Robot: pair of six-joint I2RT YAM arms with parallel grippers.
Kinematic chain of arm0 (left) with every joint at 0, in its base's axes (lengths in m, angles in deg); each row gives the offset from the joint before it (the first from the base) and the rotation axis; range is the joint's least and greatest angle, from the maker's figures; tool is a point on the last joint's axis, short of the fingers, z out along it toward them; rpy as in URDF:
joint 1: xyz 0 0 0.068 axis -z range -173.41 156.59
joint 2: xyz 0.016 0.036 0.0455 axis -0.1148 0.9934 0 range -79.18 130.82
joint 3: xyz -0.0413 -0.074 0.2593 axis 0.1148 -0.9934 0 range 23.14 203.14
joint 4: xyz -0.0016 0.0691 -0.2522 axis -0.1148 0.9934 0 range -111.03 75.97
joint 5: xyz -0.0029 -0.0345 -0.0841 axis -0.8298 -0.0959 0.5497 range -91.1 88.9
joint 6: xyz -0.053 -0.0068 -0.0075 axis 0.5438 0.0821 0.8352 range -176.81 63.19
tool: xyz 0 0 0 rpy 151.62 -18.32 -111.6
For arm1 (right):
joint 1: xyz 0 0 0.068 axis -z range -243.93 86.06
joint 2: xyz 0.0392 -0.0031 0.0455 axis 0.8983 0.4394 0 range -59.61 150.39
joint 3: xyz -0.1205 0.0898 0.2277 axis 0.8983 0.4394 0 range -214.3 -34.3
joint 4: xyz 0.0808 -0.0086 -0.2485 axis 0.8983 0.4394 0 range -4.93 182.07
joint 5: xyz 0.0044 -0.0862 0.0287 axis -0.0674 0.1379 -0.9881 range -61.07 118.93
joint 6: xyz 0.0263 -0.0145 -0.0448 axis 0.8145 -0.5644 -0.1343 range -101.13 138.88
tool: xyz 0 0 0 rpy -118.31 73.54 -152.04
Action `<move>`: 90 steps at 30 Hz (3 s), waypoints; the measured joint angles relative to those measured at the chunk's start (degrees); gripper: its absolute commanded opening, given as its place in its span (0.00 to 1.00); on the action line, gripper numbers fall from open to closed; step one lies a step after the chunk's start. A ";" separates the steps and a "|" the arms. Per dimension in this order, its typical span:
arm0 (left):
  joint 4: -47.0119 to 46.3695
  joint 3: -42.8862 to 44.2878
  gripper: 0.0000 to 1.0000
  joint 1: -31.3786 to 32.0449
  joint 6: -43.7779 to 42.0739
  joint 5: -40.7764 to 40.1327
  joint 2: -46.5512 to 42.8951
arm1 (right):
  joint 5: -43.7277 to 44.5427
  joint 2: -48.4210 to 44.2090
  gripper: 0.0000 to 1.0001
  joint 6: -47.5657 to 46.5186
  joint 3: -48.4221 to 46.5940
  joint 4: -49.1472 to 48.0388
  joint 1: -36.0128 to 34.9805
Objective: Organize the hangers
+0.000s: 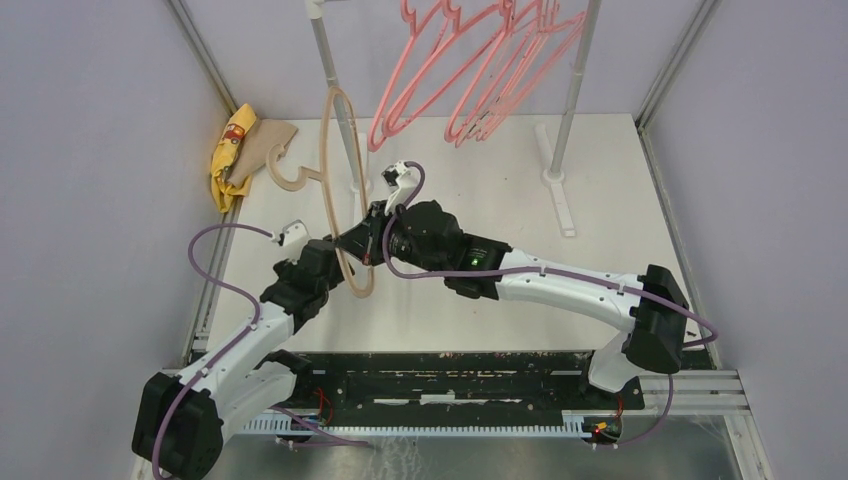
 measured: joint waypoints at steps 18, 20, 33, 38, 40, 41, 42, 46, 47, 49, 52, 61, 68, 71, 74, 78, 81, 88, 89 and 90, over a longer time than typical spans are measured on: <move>-0.09 -0.55 0.99 0.00 0.00 1.49 -0.42 | 12.07 -8.55 0.01 -2.34 6.05 -6.01 -4.07; -0.11 -0.55 0.99 0.00 0.00 1.57 0.20 | 13.70 -10.69 0.01 -2.69 7.78 -6.73 -4.70; -1.01 -0.55 0.99 0.00 0.00 2.60 1.86 | 17.73 -14.01 0.01 -4.20 10.05 -5.68 -9.27; -1.31 -0.55 0.99 0.02 -0.02 2.56 1.84 | 17.66 -11.85 0.01 -5.60 7.15 -3.63 -9.42; -1.40 -0.55 0.99 0.00 0.00 2.56 1.84 | 17.11 -10.54 0.01 -6.23 4.70 -2.16 -8.85; -1.42 -0.55 0.99 0.00 -0.02 2.58 1.86 | 16.31 -9.70 0.00 -6.34 3.06 -1.49 -8.28; -1.44 -0.55 0.99 0.00 -0.02 2.58 1.88 | 14.67 -8.61 0.01 -6.12 0.98 -1.01 -7.13; -1.60 -0.37 0.99 0.02 -0.02 2.56 2.01 | 8.59 -5.16 0.01 -3.74 -4.68 -0.20 -0.87; -1.66 -0.26 0.99 0.00 -0.02 2.58 2.03 | 7.15 -3.96 0.01 -3.15 -6.23 -0.07 1.03; -1.75 0.09 0.99 0.00 -0.02 2.56 2.19 | 4.79 -1.95 0.01 -2.21 -8.72 0.15 3.78; -1.97 0.83 0.99 0.00 -0.02 2.51 2.69 | 1.07 1.20 0.01 -1.18 -12.96 0.79 7.06; -2.23 2.54 0.99 0.00 -0.04 2.43 5.16 | -9.16 8.17 0.00 2.27 -23.69 1.11 11.76; -2.21 2.86 0.99 0.00 -0.07 2.32 6.93 | -14.21 10.49 0.01 8.31 -23.98 -2.45 17.35; -2.32 3.34 0.99 0.02 -0.07 2.32 7.93 | -15.87 12.33 0.01 12.13 -24.59 -5.22 20.52; -2.56 3.65 0.99 0.02 -0.07 2.32 8.81 | -16.94 14.40 0.01 16.44 -25.57 -8.15 23.45; -2.64 3.82 0.99 0.00 -0.09 2.32 9.55 | -17.00 16.63 0.01 20.55 -28.22 -9.18 26.12; -2.64 4.02 0.99 0.02 -0.09 2.29 9.66 | -16.76 17.64 0.01 23.32 -30.32 -9.51 26.86; -2.60 4.13 0.99 0.00 -0.09 2.25 9.64 | -16.74 18.21 0.01 29.70 -30.95 -9.22 26.88; -2.60 4.13 0.99 0.02 -0.09 2.25 9.64 | -16.72 18.25 0.01 30.29 -30.75 -9.22 26.86; -2.58 4.13 0.99 0.00 -0.09 2.25 9.60 | -16.70 18.25 0.01 30.99 -30.38 -9.22 26.86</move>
